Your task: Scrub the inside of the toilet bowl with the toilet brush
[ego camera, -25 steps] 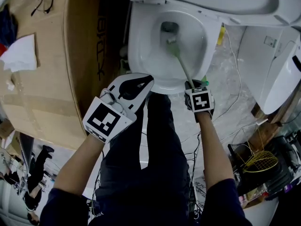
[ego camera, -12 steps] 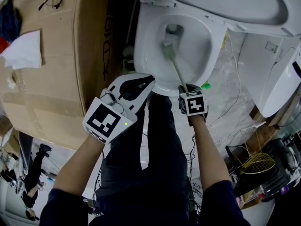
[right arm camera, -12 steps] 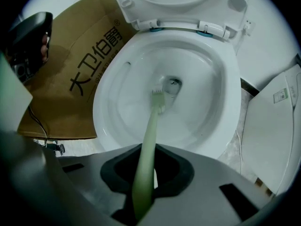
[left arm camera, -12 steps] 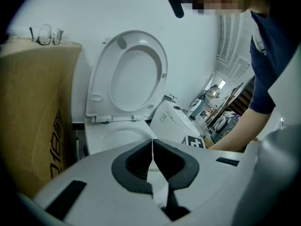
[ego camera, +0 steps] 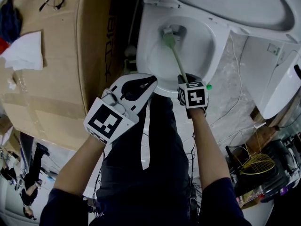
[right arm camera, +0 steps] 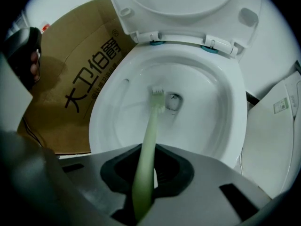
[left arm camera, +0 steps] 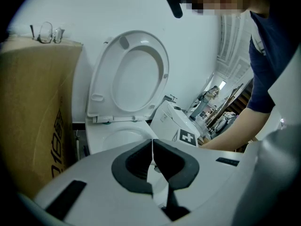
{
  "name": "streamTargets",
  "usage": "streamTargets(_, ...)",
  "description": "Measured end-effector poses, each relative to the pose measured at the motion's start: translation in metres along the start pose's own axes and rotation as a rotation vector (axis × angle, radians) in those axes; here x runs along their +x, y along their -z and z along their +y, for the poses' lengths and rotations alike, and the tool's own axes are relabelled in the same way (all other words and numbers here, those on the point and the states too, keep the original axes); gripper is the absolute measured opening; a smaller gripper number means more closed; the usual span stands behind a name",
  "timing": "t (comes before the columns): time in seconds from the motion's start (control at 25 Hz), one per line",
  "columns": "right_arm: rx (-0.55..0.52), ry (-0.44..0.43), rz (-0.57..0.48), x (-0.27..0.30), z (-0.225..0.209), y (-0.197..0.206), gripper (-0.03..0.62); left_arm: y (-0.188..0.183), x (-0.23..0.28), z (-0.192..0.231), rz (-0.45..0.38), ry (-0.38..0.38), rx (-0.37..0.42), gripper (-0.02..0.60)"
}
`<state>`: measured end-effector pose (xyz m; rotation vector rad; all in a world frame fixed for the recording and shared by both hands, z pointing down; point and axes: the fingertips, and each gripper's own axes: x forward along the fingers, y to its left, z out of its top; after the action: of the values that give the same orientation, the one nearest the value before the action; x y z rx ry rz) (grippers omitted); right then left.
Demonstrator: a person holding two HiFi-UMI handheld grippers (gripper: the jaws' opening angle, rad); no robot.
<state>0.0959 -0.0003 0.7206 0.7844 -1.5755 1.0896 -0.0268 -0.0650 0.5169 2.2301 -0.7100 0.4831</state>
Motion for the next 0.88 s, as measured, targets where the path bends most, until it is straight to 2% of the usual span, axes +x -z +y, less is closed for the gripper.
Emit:
streamTargets(0.48, -0.022, 0.049, -0.009, -0.007, -0.044, -0.016, 0.057, -0.003, 0.009, -0.001, 0.017, 0.009, 0.011, 0.035)
streamTargets(0.88, 0.027, 0.097, 0.017, -0.017, -0.073, -0.001, 0.057, -0.008, 0.016, -0.009, 0.023, 0.025, 0.027, 0.035)
